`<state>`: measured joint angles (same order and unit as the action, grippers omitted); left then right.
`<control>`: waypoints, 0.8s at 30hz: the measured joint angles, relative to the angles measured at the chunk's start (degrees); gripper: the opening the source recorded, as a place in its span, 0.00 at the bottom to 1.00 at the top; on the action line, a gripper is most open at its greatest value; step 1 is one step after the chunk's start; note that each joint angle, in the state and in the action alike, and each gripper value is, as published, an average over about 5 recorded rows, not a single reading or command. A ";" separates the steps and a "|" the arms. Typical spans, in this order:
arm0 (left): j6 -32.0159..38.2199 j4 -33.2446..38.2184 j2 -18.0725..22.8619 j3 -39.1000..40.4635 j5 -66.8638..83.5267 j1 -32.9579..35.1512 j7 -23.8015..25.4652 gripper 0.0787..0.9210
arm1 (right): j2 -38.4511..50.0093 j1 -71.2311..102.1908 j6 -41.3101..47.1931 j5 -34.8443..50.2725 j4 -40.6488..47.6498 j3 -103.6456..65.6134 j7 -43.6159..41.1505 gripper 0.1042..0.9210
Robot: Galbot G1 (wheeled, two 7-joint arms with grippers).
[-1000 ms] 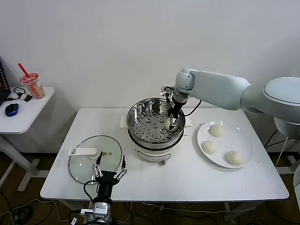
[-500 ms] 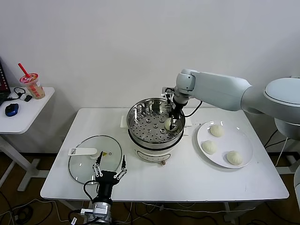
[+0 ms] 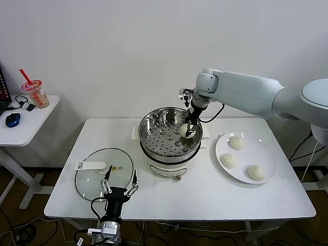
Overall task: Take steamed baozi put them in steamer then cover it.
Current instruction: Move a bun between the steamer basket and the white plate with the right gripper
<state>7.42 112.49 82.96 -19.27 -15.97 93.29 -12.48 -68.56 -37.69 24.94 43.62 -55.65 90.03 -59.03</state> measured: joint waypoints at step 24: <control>-0.22 0.58 -1.21 -0.06 -0.16 1.58 -0.22 0.88 | 18.72 -8.48 -0.77 -1.66 -10.32 1.59 -0.03 0.68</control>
<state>7.20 113.07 81.76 -19.34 -16.13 94.87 -12.70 -49.85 -46.18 24.17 41.96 -65.97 91.62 -59.05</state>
